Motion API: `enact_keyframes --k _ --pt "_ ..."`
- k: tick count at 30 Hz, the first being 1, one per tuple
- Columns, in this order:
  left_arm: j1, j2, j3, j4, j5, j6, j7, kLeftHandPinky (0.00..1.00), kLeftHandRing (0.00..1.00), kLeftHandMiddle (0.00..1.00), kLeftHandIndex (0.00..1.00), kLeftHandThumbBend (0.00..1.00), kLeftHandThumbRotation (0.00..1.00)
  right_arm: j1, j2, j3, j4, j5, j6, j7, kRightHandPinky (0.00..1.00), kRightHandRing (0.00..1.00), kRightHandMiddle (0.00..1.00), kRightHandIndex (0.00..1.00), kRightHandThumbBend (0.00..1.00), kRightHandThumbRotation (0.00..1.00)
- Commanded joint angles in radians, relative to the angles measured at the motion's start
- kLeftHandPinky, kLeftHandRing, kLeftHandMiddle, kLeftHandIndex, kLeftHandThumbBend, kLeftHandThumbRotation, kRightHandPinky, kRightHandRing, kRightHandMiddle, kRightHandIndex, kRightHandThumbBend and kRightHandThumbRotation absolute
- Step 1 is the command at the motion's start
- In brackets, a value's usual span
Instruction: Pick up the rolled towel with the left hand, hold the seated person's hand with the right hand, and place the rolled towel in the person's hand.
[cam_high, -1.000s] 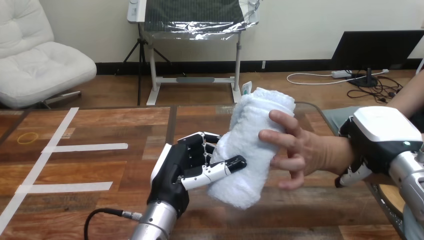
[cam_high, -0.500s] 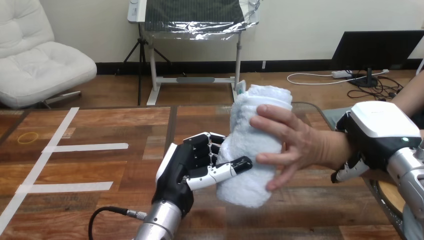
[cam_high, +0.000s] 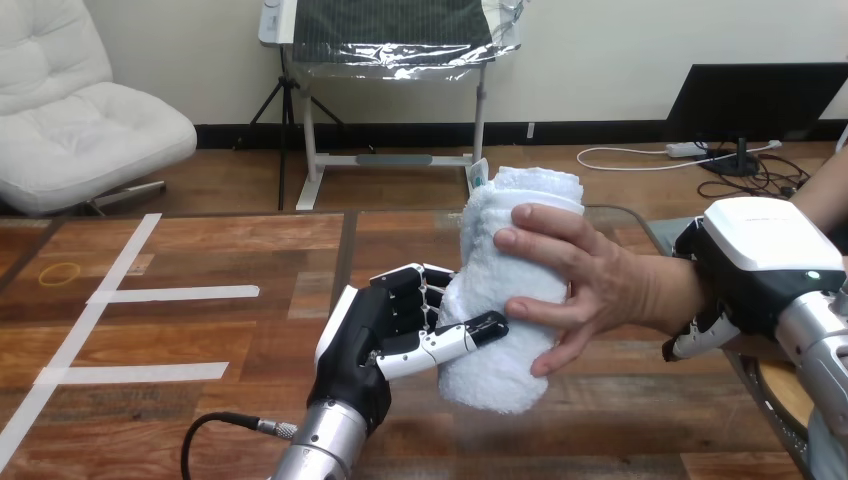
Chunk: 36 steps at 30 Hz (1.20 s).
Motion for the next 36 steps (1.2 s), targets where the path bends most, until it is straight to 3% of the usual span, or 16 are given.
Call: enact_keyframes --k 1,27,36 --pt "-0.079 -0.093 -0.067 -0.017 0.011 0.004 -0.007 0.34 0.38 0.43 0.46 0.66 0.00 -0.041 0.025 -0.041 0.013 0.025 0.020 -0.009 0.12 0.19 0.27 0.36 0.74 0.00" --pt "-0.069 -0.075 -0.082 -0.018 0.005 -0.003 0.005 0.33 0.39 0.45 0.47 0.65 0.02 -0.041 0.024 -0.037 0.048 0.014 0.000 -0.024 0.12 0.20 0.28 0.35 0.72 0.00" --pt "-0.075 -0.068 -0.080 -0.004 -0.004 -0.023 -0.007 0.33 0.40 0.45 0.47 0.64 0.01 -0.042 0.010 -0.014 0.040 -0.043 0.017 -0.008 0.21 0.31 0.40 0.44 0.76 0.00"
